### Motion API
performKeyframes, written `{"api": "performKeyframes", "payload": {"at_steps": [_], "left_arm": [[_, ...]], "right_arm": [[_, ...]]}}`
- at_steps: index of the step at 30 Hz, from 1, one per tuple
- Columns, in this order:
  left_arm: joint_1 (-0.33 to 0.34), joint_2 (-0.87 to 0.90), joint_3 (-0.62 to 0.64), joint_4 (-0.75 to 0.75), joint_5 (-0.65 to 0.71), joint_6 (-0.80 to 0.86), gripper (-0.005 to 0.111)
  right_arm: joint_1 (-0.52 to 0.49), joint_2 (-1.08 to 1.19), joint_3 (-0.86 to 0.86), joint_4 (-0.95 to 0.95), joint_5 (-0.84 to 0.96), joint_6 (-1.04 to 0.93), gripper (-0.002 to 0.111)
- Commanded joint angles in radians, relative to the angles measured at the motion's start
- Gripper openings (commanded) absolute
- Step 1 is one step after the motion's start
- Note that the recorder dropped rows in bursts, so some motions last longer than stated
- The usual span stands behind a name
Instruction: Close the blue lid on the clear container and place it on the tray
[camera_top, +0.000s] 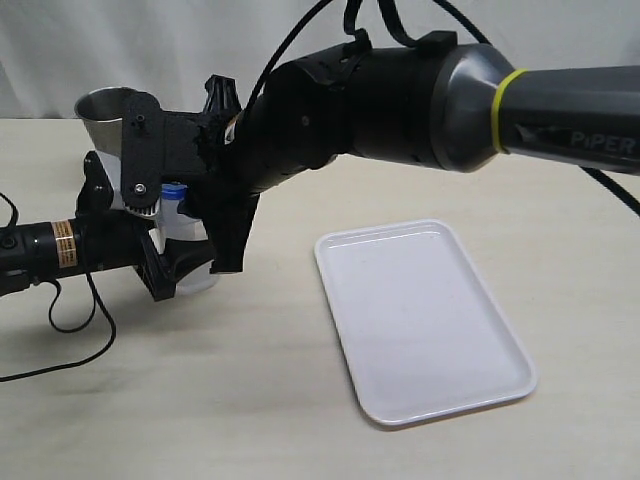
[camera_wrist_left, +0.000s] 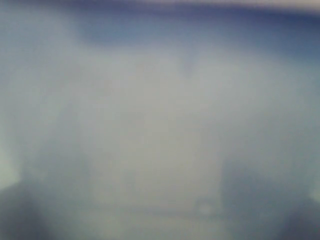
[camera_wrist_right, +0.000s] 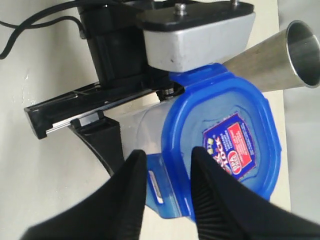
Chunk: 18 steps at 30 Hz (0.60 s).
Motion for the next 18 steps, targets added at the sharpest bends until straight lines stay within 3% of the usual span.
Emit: {"api": "performKeyframes", "payload": {"at_steps": [1, 6, 12, 18], "left_arm": [[-0.021, -0.014, 0.003, 0.096, -0.088, 0.040, 0.000], [-0.021, -0.014, 0.003, 0.096, -0.088, 0.019, 0.000], [-0.021, -0.014, 0.003, 0.096, -0.088, 0.017, 0.000], [-0.021, -0.014, 0.003, 0.096, -0.088, 0.017, 0.000]], "right_arm": [[-0.009, 0.081, 0.036, -0.018, 0.066, 0.023, 0.019], [-0.009, 0.116, 0.036, -0.018, 0.069, 0.025, 0.019], [-0.009, 0.116, 0.036, -0.032, -0.053, 0.060, 0.019], [-0.009, 0.118, 0.036, -0.071, -0.024, 0.090, 0.019]]}}
